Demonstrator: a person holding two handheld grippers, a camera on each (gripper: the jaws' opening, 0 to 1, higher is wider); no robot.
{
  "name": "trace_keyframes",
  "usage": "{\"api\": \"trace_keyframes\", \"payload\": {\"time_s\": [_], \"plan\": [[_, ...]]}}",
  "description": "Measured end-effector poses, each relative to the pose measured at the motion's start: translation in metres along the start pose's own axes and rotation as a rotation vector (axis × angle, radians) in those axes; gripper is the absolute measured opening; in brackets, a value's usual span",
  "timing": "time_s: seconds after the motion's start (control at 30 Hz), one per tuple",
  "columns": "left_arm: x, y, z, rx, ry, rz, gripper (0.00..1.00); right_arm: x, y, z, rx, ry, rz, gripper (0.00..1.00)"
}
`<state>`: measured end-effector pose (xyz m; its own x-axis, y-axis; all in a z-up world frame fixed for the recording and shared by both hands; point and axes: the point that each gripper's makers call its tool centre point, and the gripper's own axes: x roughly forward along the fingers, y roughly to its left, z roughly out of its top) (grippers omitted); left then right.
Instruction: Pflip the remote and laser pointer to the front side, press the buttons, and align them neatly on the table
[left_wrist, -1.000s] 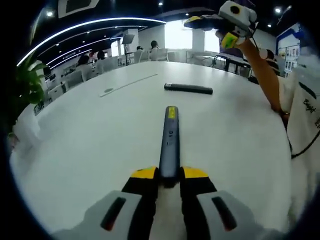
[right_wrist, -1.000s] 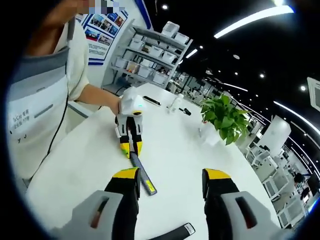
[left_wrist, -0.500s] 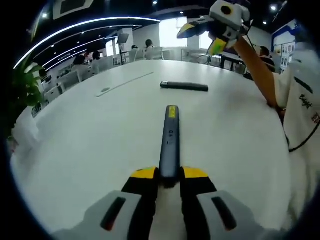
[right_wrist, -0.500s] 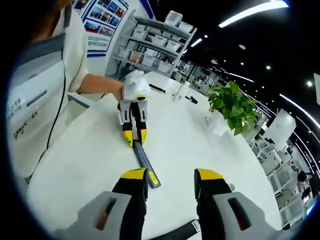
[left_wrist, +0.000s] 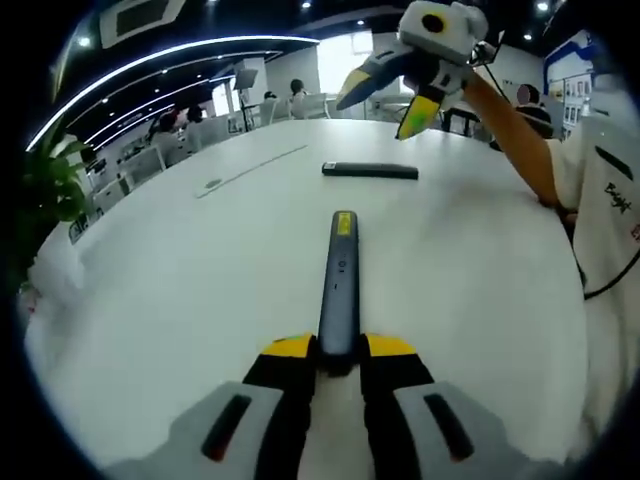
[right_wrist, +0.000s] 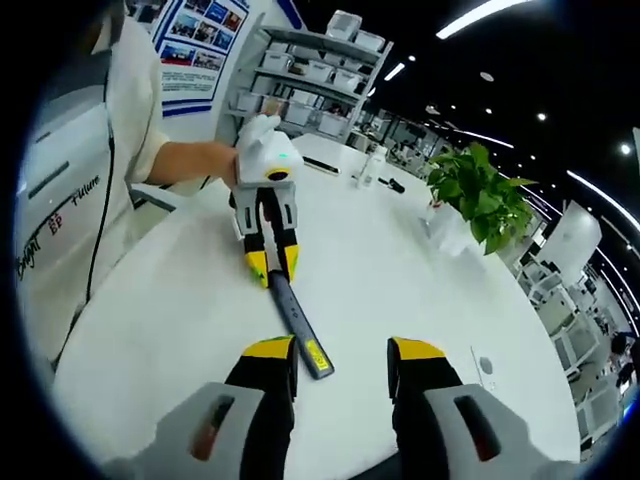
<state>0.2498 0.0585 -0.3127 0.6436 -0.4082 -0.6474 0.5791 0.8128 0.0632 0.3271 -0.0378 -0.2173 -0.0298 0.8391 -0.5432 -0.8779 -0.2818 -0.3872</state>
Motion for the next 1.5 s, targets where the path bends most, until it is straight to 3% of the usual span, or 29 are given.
{"api": "trace_keyframes", "payload": {"time_s": [0.13,0.27,0.33,0.53,0.7,0.83,0.93,1.23,1.5], "plan": [[0.0,0.0,0.0,-0.002,-0.004,-0.006,0.2,0.005,0.002,-0.01,-0.037,0.055,0.002,0.36],[0.001,-0.001,-0.002,-0.061,-0.004,-0.025,0.2,0.01,0.009,-0.015,-0.048,0.071,0.036,0.33],[0.0,0.0,-0.002,-0.047,-0.01,-0.025,0.2,0.016,0.016,-0.02,-0.042,0.099,0.065,0.33],[0.0,0.001,-0.001,-0.046,-0.012,-0.031,0.2,0.018,0.015,-0.031,-0.045,0.153,0.057,0.32],[0.0,0.0,-0.001,-0.037,-0.01,-0.032,0.2,0.017,0.013,-0.031,-0.041,0.146,0.054,0.32],[-0.001,-0.001,0.002,0.079,-0.028,-0.016,0.2,0.017,0.014,-0.029,-0.032,0.131,0.06,0.32],[-0.001,-0.005,-0.001,-0.013,-0.015,-0.053,0.2,0.021,0.018,-0.033,-0.026,0.151,0.072,0.3],[-0.001,-0.002,-0.002,-0.009,-0.016,-0.051,0.2,0.04,0.033,-0.029,-0.051,0.158,0.121,0.3],[-0.001,-0.002,-0.002,-0.02,-0.006,-0.049,0.2,0.039,0.031,-0.034,-0.049,0.171,0.119,0.3]]}}
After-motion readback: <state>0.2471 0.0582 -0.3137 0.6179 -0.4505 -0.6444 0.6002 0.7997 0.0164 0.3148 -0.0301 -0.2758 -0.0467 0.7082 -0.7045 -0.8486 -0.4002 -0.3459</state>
